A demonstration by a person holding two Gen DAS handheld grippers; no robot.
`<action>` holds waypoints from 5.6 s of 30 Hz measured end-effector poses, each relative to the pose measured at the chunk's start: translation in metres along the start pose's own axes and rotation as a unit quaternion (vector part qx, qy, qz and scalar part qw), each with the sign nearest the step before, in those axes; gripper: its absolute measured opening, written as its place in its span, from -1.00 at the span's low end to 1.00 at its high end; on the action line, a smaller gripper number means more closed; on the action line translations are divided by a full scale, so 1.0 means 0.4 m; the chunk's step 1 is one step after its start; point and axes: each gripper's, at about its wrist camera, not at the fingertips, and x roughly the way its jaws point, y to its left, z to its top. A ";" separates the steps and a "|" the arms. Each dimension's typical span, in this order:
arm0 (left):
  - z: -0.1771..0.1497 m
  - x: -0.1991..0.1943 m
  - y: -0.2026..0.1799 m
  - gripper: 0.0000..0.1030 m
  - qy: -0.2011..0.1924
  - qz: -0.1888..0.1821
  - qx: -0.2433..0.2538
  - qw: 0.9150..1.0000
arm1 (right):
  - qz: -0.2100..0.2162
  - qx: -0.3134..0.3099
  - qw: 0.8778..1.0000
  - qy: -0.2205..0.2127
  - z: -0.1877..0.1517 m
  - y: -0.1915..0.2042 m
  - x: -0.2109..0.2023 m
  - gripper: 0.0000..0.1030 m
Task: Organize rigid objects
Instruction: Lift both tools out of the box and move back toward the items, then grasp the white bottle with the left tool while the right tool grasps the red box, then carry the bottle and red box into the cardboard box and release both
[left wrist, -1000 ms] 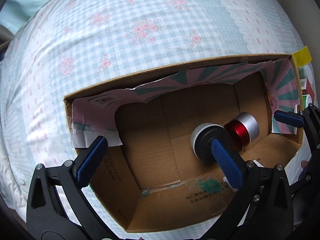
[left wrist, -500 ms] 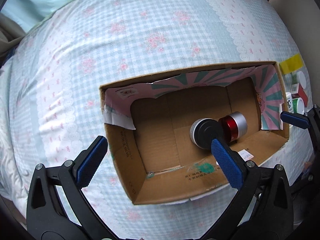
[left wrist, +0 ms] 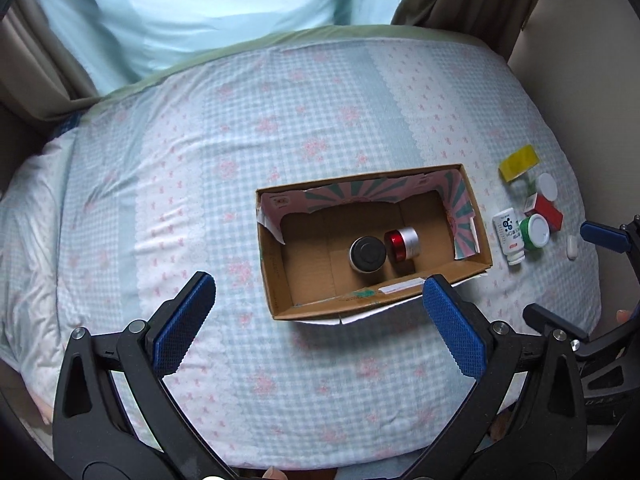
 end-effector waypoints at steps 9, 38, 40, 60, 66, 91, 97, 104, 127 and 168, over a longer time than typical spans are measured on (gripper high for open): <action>-0.079 -0.138 -0.155 1.00 -0.036 -0.024 -0.022 0.999 | -0.029 0.079 0.996 -0.026 -0.150 -0.193 -0.149 1.00; 0.028 0.315 -0.786 1.00 0.131 -0.092 -0.093 0.983 | -0.017 0.109 0.994 0.008 -0.252 -0.862 0.153 1.00; 0.044 0.362 -0.798 1.00 0.141 -0.096 -0.103 0.980 | -0.009 0.087 0.996 0.015 -0.256 -0.875 0.199 1.00; 0.069 0.717 -0.821 0.71 0.216 -0.056 -0.214 0.951 | 0.013 -0.137 0.984 0.109 -0.313 -0.842 0.538 0.71; 0.065 0.754 -0.800 0.62 0.237 -0.056 -0.229 0.942 | 0.021 -0.163 0.979 0.124 -0.314 -0.811 0.573 0.49; 0.060 0.791 -0.856 -0.08 0.240 -0.071 -0.163 0.954 | -0.021 -0.182 0.973 0.139 -0.263 -0.755 0.601 -0.21; 0.057 0.731 -0.866 -0.09 0.232 -0.073 -0.161 0.957 | -0.025 -0.162 0.977 0.134 -0.262 -0.813 0.575 -0.22; 0.095 0.648 -0.862 -0.09 0.214 -0.080 -0.155 0.961 | -0.022 -0.143 0.982 0.123 -0.248 -0.852 0.500 -0.22; 0.168 0.099 -0.726 -0.09 0.066 -0.119 -0.103 0.985 | -0.039 -0.032 0.998 0.046 -0.187 -0.752 0.022 -0.22; 0.087 0.432 0.085 -0.09 0.146 -0.080 -0.006 0.986 | -0.021 0.154 0.983 0.093 0.118 -0.078 0.369 -0.22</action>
